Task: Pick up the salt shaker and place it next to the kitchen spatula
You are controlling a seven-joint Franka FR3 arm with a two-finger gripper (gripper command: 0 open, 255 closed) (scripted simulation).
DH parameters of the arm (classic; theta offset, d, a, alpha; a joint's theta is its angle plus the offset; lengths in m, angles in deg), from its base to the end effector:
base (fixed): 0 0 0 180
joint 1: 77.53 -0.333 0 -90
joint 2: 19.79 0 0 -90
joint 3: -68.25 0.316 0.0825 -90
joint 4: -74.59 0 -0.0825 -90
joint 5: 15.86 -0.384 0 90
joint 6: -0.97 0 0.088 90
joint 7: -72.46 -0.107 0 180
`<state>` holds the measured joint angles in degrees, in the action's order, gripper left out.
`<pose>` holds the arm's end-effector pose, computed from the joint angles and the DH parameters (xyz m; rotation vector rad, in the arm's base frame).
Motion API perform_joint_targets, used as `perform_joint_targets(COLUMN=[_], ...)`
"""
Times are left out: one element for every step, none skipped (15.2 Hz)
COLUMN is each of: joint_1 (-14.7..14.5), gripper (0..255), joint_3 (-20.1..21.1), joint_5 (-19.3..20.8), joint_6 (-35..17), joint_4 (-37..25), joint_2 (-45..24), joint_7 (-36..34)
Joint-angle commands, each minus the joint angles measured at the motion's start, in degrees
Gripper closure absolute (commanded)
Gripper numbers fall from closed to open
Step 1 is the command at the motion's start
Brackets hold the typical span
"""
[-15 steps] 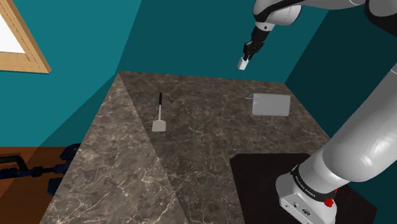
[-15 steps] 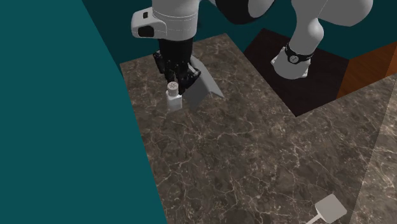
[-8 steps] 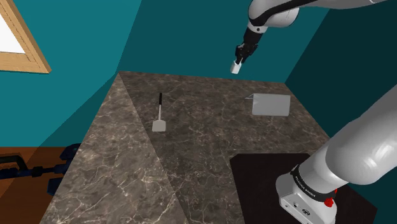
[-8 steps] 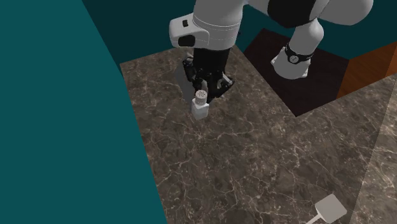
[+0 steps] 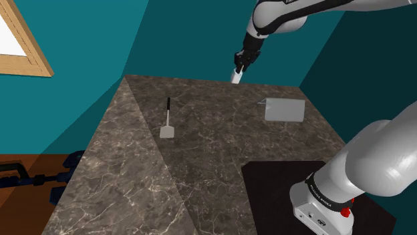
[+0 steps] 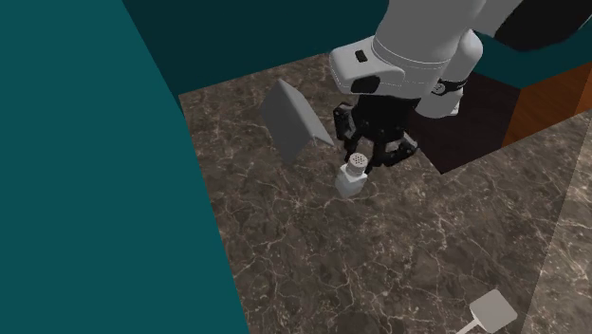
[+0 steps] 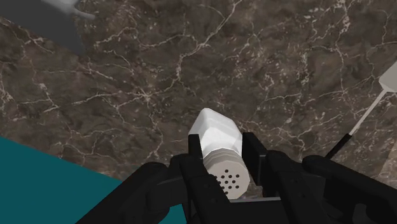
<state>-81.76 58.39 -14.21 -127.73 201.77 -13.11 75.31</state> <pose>0.5177 -0.0534 0.4384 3.1192 -0.0505 0.2201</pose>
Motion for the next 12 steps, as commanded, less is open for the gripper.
perform_joint_targets(joint_1=[-1.13,-1.69,-2.28,-2.87,-3.46,-4.05,-4.65,-5.25,-5.86,-6.46,-7.05,-7.65], gripper=[255,255,255,255,255,255,255,255,255,255,255,255], joint_3=[1.62,2.49,3.36,4.24,5.12,6.02,6.91,7.81,8.71,9.63,10.55,11.46], joint_5=[0.54,0.74,0.91,1.05,1.16,1.26,1.34,1.4,1.45,1.49,1.52,1.56], joint_6=[-0.55,-0.57,-0.58,-0.57,-0.55,-0.52,-0.47,-0.41,-0.34,-0.26,-0.17,-0.07], joint_4=[1.94,2.54,3.07,3.53,3.93,4.26,4.53,4.72,4.86,4.92,4.92,4.86], joint_2=[1.37,1.91,2.39,2.82,3.19,3.51,3.77,3.97,4.11,4.19,4.21,4.18], joint_7=[-3.19,-4.75,-6.3,-7.85,-9.4,-10.94,-12.48,-14.01,-15.55,-17.07,-18.6,-20.13])
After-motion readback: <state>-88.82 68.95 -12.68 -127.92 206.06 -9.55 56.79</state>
